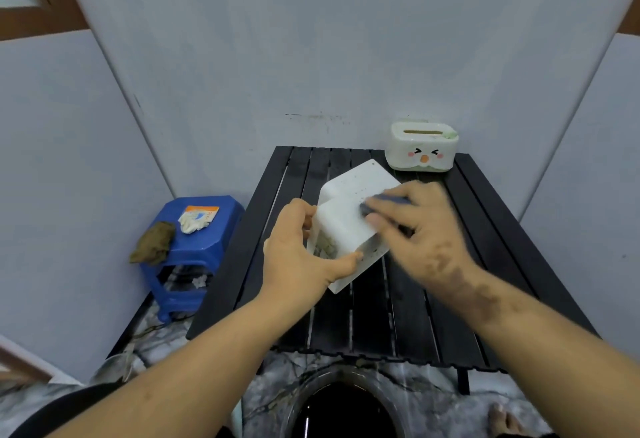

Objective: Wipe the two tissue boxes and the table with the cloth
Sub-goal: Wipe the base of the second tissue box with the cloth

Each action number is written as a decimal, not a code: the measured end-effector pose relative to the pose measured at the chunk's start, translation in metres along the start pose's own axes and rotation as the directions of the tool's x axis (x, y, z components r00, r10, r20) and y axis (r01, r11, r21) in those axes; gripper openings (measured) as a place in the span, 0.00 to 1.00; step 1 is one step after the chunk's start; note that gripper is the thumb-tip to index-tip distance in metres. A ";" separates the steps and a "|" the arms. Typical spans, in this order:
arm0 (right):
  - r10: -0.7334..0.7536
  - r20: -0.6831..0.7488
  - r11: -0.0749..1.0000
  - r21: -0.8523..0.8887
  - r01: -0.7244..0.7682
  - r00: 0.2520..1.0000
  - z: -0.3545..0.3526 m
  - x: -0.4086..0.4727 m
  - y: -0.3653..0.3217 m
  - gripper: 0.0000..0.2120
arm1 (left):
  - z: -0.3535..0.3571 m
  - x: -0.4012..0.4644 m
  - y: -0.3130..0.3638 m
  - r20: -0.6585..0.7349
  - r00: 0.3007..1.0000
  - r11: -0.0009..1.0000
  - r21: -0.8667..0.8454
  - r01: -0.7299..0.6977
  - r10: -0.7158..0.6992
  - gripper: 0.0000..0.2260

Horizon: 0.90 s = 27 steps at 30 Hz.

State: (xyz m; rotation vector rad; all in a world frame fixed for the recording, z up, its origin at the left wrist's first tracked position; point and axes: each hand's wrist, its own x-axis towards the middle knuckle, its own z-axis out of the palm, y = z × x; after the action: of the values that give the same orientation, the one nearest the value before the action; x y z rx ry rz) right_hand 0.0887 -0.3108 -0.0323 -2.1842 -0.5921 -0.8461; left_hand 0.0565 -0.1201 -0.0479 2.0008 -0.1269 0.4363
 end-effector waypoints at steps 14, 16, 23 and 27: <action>-0.208 0.210 0.978 0.061 0.200 0.955 0.011 0.005 -0.023 0.11 | 0.004 -0.005 0.002 -0.004 1.000 1.000 0.020 0.006 -0.006 0.26; -0.135 0.143 0.990 0.066 0.126 0.981 0.003 0.016 -0.005 0.10 | 0.005 -0.006 0.003 0.014 1.000 0.999 0.040 0.011 -0.011 0.27; -0.008 0.063 1.000 0.018 0.007 0.998 0.012 0.013 -0.016 0.11 | 0.005 -0.010 0.004 0.002 1.000 0.999 0.043 0.007 -0.007 0.28; -0.097 0.111 0.994 0.053 0.092 0.989 0.003 0.026 -0.002 0.10 | 0.004 -0.010 0.003 0.021 1.000 0.999 0.027 0.023 -0.024 0.28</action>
State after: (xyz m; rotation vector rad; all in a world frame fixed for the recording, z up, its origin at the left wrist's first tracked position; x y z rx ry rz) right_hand 0.1060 -0.3030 -0.0141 -2.1858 -0.7695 -0.7523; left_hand 0.0477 -0.1260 -0.0500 2.0312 -0.1112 0.4042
